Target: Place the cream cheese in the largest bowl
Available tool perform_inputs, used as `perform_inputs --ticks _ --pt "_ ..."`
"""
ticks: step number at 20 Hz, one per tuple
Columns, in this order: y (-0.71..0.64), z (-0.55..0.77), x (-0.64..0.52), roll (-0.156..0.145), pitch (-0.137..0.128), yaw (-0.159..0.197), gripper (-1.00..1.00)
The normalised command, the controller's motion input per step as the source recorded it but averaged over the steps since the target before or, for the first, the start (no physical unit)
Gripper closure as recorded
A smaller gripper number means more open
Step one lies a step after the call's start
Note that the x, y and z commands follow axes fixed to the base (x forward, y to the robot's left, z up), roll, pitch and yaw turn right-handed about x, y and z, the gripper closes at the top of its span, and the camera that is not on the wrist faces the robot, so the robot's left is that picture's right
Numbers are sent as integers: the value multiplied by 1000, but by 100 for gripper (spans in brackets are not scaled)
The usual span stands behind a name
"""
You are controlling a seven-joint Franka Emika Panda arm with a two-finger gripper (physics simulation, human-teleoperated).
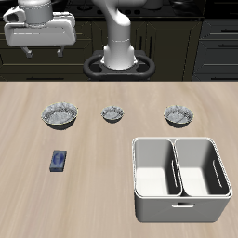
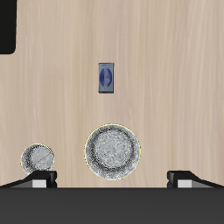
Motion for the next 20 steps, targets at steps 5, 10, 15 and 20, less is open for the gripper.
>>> perform_inputs --ticks 5,10,15,20 --pt "-26 62 235 -9 -9 -9 -100" --pt "-28 54 223 -6 -1 -16 -100" --pt "36 36 189 0 -9 15 -100" --pt "120 7 140 37 -11 16 -100"
